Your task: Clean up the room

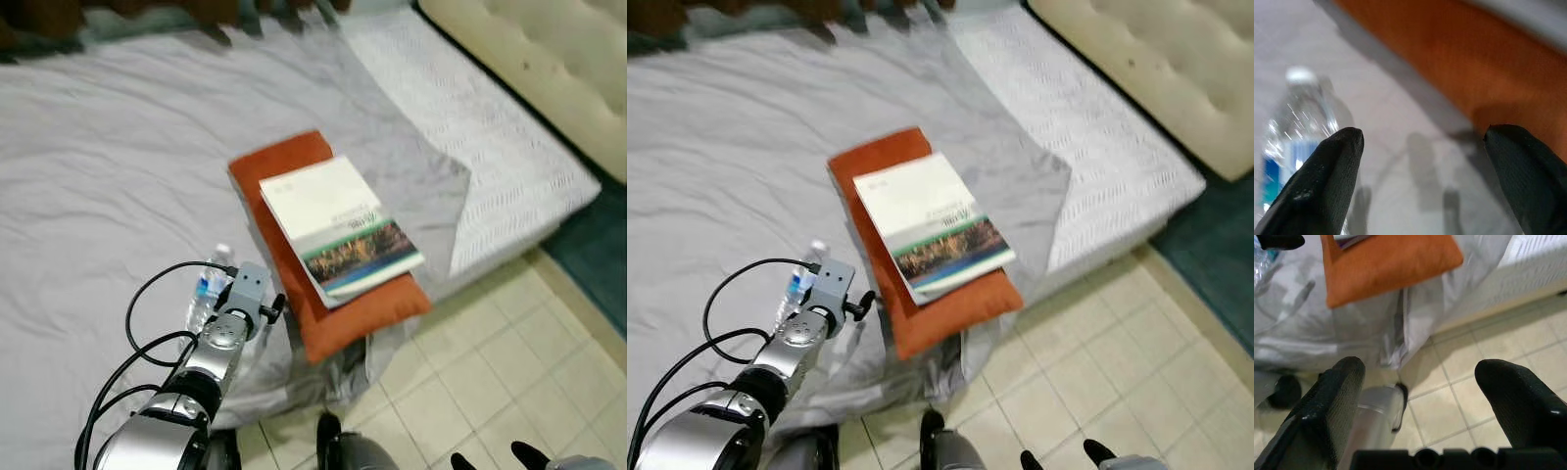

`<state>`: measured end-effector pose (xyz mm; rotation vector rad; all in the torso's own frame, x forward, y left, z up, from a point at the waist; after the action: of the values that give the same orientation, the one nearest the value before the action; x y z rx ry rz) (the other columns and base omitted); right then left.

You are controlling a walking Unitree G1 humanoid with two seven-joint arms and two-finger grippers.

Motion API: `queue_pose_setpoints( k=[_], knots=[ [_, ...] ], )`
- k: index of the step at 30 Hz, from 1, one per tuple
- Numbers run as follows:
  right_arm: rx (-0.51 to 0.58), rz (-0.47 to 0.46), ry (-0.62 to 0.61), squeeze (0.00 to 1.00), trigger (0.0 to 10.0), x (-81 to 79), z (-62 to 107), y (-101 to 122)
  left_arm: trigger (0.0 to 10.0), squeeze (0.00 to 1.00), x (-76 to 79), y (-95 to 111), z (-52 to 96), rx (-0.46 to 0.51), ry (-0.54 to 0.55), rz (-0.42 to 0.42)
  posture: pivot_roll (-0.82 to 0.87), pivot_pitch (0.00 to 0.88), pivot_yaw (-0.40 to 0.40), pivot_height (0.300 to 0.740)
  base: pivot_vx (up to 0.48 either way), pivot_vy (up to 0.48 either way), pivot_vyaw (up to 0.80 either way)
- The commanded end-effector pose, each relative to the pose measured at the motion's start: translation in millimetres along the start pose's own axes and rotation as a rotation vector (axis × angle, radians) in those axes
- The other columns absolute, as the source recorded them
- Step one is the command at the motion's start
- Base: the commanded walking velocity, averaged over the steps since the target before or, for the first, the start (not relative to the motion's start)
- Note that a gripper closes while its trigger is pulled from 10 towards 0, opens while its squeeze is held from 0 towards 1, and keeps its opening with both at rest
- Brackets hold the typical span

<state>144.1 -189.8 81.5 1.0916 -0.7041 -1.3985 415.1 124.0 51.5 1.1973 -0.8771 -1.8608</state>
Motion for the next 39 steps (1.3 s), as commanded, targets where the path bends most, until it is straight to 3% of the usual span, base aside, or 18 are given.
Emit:
queue_pose_setpoints(
  k=[1, 7, 13, 17, 20, 22, 23, 26, 28, 32, 34, 35, 36, 37, 39],
  knots=[
    [-0.033, 0.001, -0.004, 0.00, 10.0, 1.1, 6.6, -2, 10.0, 0.00, 5.4, -11, 1.9, -0.035, -0.007, -0.015, -0.42, 0.589, -0.220, 0.740, 0.000, 0.000, 0.00],
    [-0.083, -0.017, 0.020, 0.00, 10.0, -7.3, 16.8, -5, 10.0, 0.00, -25.5, -27, 6.8, -0.081, 0.096, -0.083, -0.41, 0.628, -0.227, 0.740, 0.000, 0.000, 0.00],
    [-0.097, -0.020, 0.017, 0.00, 10.0, -7.2, 20.5, -5, 10.0, 0.00, -36.2, -41, 11.3, -0.125, 0.137, -0.043, -0.42, 0.635, -0.231, 0.740, 0.000, 0.000, 0.00],
    [-0.112, -0.019, 0.015, 0.00, 10.0, -7.8, 24.2, -6, 10.0, 0.00, -50.5, -44, 14.0, -0.136, 0.191, -0.102, -0.43, 0.639, -0.235, 0.740, 0.000, 0.000, 0.00],
    [-0.116, -0.019, 0.014, 0.00, 10.0, -8.0, 25.6, -7, 10.0, 0.00, -56.7, -39, 13.5, -0.121, 0.210, -0.096, -0.43, 0.639, -0.236, 0.740, 0.000, 0.000, 0.00],
    [-0.131, -0.024, 0.013, 0.00, 10.0, -8.2, 27.6, -11, 10.0, 0.00, -62.4, -26, 10.4, -0.076, 0.224, 0.003, -0.41, 0.636, -0.226, 0.740, 0.000, 0.000, 0.00],
    [-0.131, -0.024, 0.013, 0.00, 10.0, -8.2, 27.6, -11, 10.0, 0.00, -62.4, -26, 10.4, -0.076, 0.224, 0.003, -0.41, 0.636, -0.226, 0.740, 0.000, 0.000, 0.00],
    [-0.136, -0.024, 0.014, 0.00, 10.0, -7.9, 28.7, -11, 10.0, 0.00, -53.5, -16, 6.7, -0.040, 0.187, 0.075, -0.41, 0.632, -0.223, 0.740, 0.000, 0.000, 0.00],
    [-0.143, -0.023, 0.012, 0.00, 10.0, -5.2, 30.9, -12, 10.0, 0.00, -33.2, 3, 1.4, 0.032, 0.108, 0.137, -0.40, 0.633, -0.223, 0.740, 0.000, 0.000, 0.00],
    [-0.152, -0.022, 0.010, 0.00, 10.0, -3.7, 33.0, -13, 10.0, 0.00, -22.5, 20, -0.9, 0.091, 0.060, 0.165, -0.40, 0.634, -0.227, 0.740, 0.000, 0.000, 0.00],
    [-0.163, -0.022, 0.012, 0.00, 10.0, -3.3, 34.8, -14, 10.0, 0.00, -24.8, 41, -1.6, 0.164, 0.042, 0.161, -0.39, 0.638, -0.231, 0.740, 0.000, 0.000, 0.00],
    [-0.169, -0.024, 0.019, 0.00, 10.0, -4.4, 34.8, -15, 10.0, 0.00, -38.8, 52, -0.8, 0.201, 0.066, 0.124, -0.39, 0.639, -0.231, 0.740, 0.000, 0.000, 0.00],
    [-0.169, -0.024, 0.019, 0.00, 10.0, -4.4, 34.8, -15, 10.0, 0.00, -38.8, 52, -0.8, 0.201, 0.066, 0.124, -0.39, 0.639, -0.231, 0.740, 0.000, 0.000, 0.00],
    [-0.171, -0.025, 0.026, 0.00, 10.0, -5.8, 34.0, -16, 10.0, 0.00, -54.0, 56, 0.0, 0.210, 0.095, 0.093, -0.39, 0.639, -0.233, 0.740, 0.000, 0.000, 0.00],
    [-0.172, -0.025, 0.028, 0.00, 10.0, -6.3, 33.7, -16, 10.0, 0.00, -59.2, 56, 0.3, 0.207, 0.104, 0.076, -0.39, 0.640, -0.233, 0.740, 0.000, 0.000, 0.00]
  ],
)
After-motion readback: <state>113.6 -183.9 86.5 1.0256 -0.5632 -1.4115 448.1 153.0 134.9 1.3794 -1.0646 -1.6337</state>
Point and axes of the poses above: a point about 5 cm out from each wrist's last joint towards the gripper, its own z axis pointing back from the gripper into the wrist, its own y axis along the axis of the wrist's last joint, x = y × z, the point moved 6 cm from there along -z, pointing out of the wrist towards the gripper, and after that the axes turned 11 degrees about -z, right-handed, at the moved point
